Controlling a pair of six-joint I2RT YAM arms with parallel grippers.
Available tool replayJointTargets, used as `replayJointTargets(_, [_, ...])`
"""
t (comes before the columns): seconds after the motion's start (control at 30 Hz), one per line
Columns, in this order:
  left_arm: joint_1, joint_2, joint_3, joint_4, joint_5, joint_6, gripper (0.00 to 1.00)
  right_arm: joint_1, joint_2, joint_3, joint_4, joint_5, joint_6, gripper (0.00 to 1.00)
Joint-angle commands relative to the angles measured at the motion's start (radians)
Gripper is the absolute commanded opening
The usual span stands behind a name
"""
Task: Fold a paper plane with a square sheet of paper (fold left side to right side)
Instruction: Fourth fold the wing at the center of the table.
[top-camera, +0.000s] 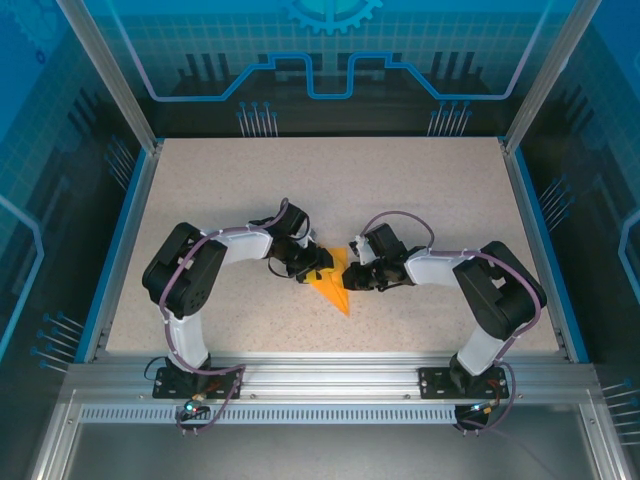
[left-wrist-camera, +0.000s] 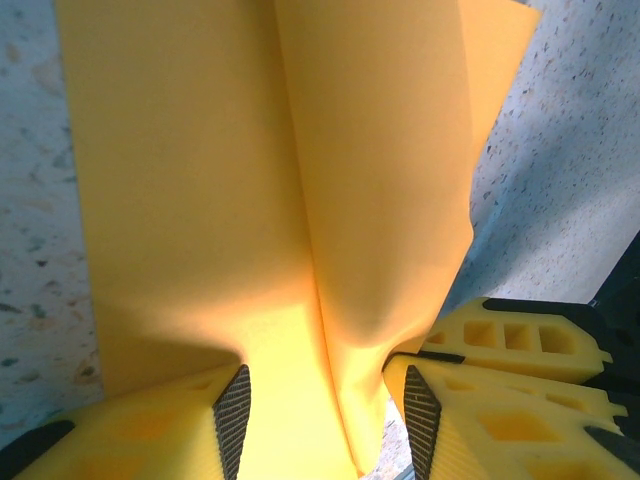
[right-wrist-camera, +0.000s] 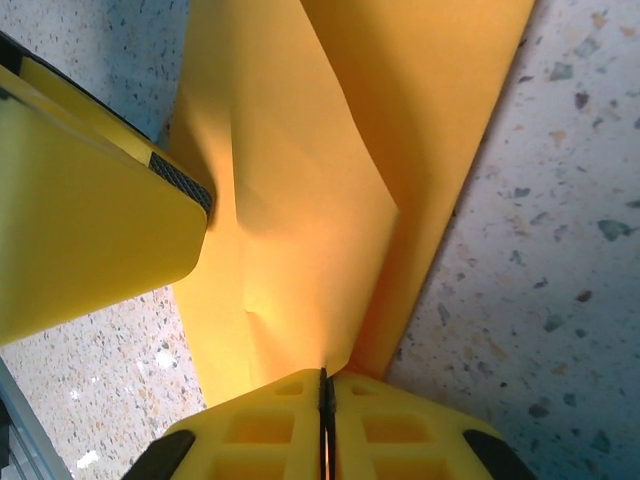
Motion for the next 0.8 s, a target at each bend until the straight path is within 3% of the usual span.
replayJointTargets(0.0, [-0.009,0.024,-0.007,-0.063,-0.036,0.006,0.49,0.007,0.028,0.01,-0.034,0.006,-0.017,0.1])
replayJointTargets(0.43, [-0.009,-0.002,-0.003,-0.074,-0.045,0.016,0.5,0.023,0.055,0.019,-0.088,0.044,-0.026,0.1])
replayJointTargets(0.77, [-0.007,-0.113,0.021,-0.11,-0.089,0.06,0.47,0.025,0.05,0.021,-0.129,0.076,-0.036,0.09])
